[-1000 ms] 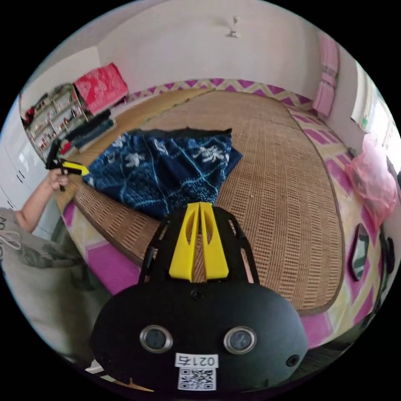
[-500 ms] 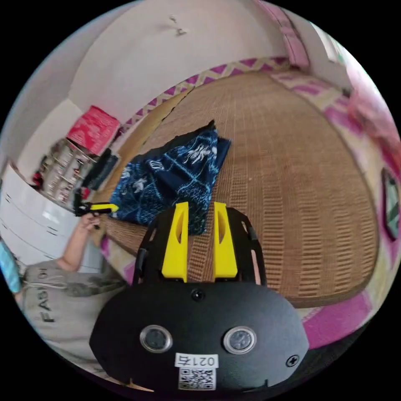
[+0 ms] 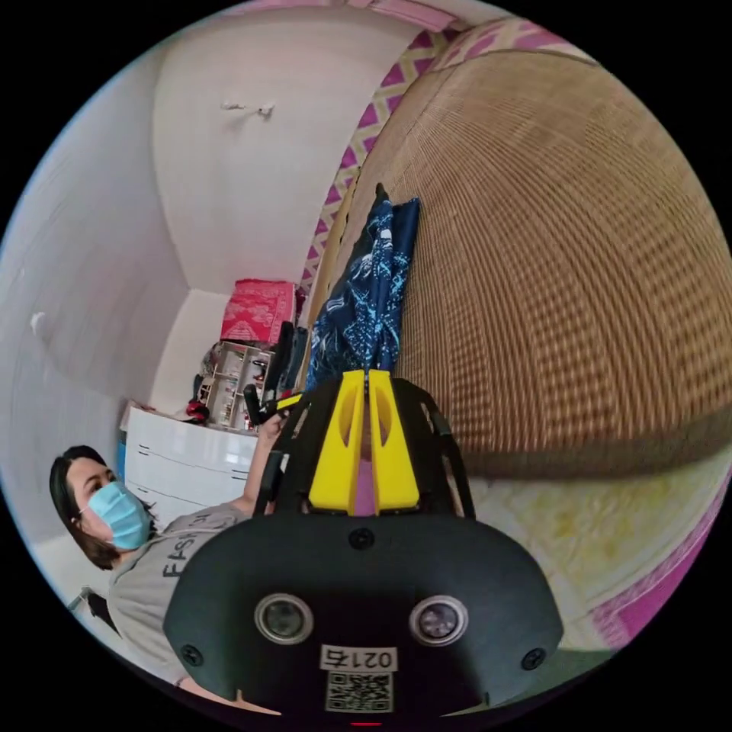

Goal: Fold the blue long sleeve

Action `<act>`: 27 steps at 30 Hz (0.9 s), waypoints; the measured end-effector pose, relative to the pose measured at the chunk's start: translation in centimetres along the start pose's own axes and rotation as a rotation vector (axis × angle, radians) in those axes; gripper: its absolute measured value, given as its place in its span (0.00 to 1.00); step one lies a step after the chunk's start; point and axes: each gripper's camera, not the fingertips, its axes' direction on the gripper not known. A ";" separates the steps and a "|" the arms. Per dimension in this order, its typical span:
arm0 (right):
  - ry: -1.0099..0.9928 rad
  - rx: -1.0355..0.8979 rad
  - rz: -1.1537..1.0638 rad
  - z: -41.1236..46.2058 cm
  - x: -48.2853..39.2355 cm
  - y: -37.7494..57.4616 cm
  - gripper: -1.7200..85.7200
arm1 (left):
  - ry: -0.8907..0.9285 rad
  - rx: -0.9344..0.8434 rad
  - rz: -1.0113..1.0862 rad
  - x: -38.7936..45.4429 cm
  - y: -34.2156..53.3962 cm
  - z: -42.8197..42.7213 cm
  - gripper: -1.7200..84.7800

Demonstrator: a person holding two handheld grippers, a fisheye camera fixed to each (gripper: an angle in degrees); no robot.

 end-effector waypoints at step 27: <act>0.193 -0.206 -0.137 7.6 6.5 -9.5 0.15 | 1.076 0.224 -0.402 19.6 4.7 17.6 0.13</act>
